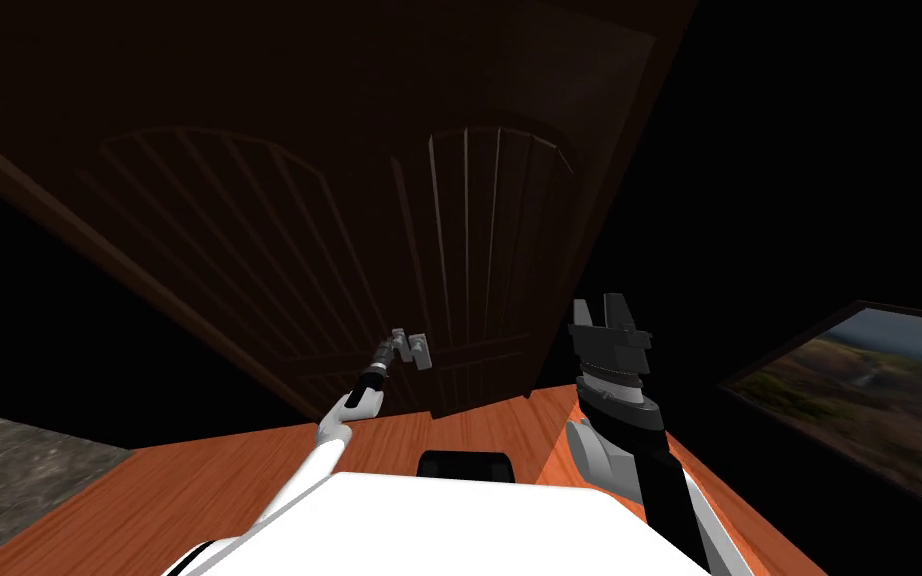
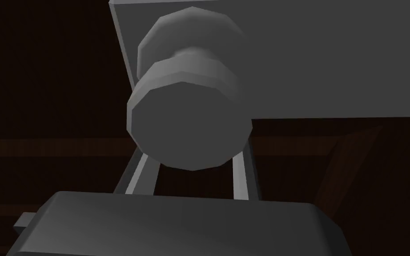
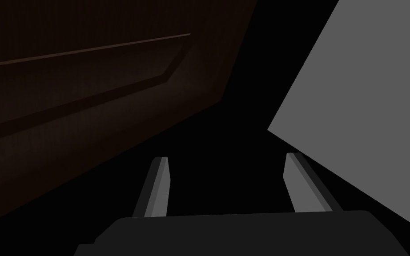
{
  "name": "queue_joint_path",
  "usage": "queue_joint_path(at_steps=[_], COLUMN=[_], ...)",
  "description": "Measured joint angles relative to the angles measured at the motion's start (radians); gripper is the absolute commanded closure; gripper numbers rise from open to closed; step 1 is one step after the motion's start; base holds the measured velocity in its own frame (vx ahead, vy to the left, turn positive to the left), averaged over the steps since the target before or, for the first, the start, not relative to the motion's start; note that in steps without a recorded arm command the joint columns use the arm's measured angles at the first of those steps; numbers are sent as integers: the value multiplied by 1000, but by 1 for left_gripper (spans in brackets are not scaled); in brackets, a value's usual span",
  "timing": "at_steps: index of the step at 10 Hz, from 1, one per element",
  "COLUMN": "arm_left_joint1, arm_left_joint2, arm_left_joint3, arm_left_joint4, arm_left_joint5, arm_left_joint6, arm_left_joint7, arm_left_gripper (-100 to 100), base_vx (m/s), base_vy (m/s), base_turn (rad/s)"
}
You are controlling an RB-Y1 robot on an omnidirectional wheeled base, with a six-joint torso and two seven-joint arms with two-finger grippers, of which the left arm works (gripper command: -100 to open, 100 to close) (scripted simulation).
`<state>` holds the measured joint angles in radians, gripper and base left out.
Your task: Pull the door open
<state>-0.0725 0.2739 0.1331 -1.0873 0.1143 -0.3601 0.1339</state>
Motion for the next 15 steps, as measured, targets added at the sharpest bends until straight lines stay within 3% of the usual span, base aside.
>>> queue_joint_path(at_steps=[1,2,8,9,10,11,12,15], arm_left_joint1=[9,31,51,49,38,36,41,62], arm_left_joint2=[26,41,35,35,24,22,34,65], arm_left_joint3=[14,28,-7,-20,-36,-39,-24,30], arm_left_joint4=[15,-3,-36,-37,-47,-49,-21,1], arm_left_joint5=[5,8,8,8,6,5,8,14], arm_left_joint6=[-3,10,15,12,11,11,-1,2], arm_left_joint7=[7,11,29,36,38,38,39,30], arm_left_gripper=[100,-100,-100,-100,-100,-100,-100,-100], base_vx=[-174,-183,-188,-80,-15,-77,-66,18], base_vy=[107,3,-51,-151,-78,52,88,89], base_turn=[111,-3,-33,-198,-36,222,207,105])
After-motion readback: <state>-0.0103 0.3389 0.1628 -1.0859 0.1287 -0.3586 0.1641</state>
